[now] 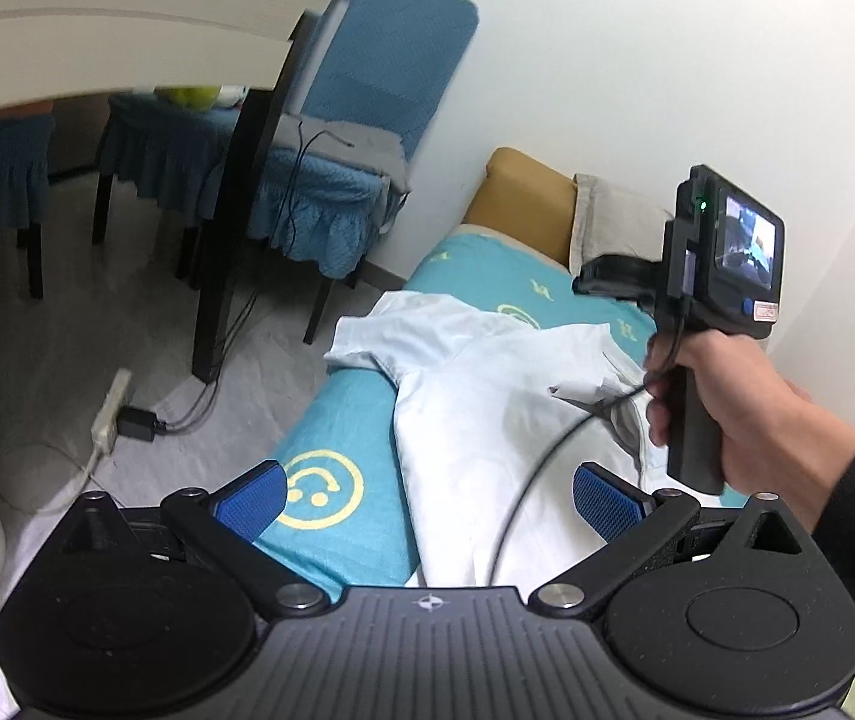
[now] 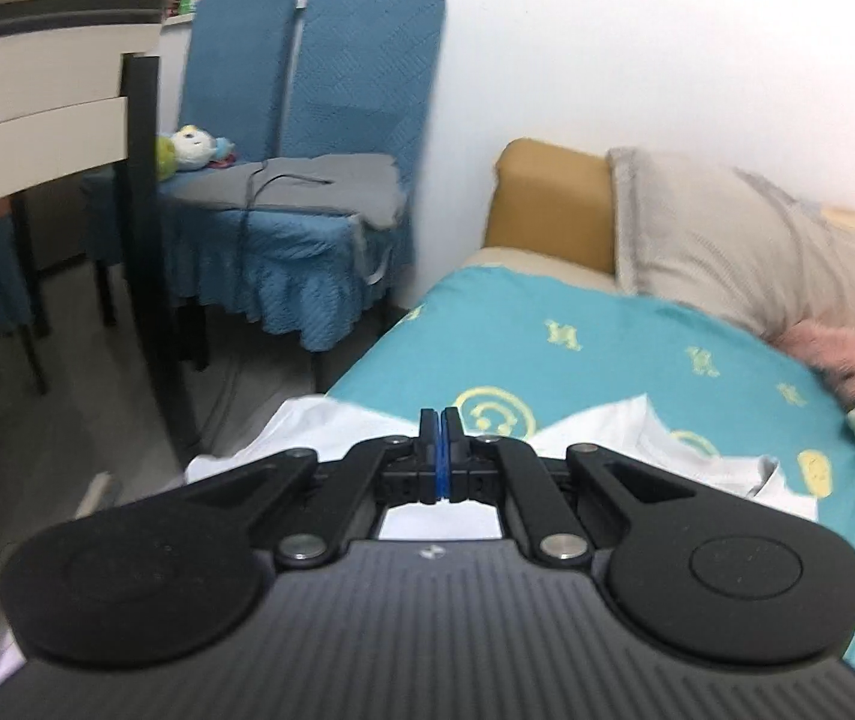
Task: Fold clothes
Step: 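Grasp the shirt side with the right gripper and fold it over the body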
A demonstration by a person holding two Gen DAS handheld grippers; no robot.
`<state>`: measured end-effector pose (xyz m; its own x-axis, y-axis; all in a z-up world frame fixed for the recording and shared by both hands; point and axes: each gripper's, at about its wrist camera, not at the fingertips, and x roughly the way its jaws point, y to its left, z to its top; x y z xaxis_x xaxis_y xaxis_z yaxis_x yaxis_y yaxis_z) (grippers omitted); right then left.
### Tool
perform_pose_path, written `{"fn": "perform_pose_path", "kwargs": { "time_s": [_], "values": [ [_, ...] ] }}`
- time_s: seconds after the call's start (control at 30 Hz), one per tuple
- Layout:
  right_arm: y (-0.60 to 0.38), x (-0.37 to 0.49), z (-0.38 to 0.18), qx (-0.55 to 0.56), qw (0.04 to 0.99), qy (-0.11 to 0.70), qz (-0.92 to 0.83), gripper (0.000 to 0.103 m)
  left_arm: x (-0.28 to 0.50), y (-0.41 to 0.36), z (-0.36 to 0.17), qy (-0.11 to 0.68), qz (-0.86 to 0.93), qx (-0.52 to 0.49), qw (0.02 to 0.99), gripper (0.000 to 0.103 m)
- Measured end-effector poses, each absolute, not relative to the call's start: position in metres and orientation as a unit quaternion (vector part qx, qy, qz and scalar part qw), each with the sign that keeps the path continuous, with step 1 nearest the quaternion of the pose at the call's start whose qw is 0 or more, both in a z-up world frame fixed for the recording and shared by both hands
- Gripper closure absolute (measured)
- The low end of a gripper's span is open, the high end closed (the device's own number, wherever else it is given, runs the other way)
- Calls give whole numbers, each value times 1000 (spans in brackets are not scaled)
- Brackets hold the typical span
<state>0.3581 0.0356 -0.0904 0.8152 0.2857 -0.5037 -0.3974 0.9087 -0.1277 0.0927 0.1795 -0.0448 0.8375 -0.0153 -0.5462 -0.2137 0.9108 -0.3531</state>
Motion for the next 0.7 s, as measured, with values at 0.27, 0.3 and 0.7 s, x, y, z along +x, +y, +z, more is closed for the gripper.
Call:
{"fn": "perform_pose_path", "kwargs": {
  "time_s": [0.27, 0.3, 0.7],
  "values": [
    [119, 359, -133, -178, 881, 302, 317, 28, 101, 187, -52, 314, 69, -208, 924, 0],
    [134, 359, -140, -190, 874, 301, 331, 29, 103, 189, -54, 320, 71, -210, 921, 0],
    [247, 369, -235, -381, 801, 332, 321, 80, 122, 209, -83, 358, 126, -248, 891, 0]
  ]
}}
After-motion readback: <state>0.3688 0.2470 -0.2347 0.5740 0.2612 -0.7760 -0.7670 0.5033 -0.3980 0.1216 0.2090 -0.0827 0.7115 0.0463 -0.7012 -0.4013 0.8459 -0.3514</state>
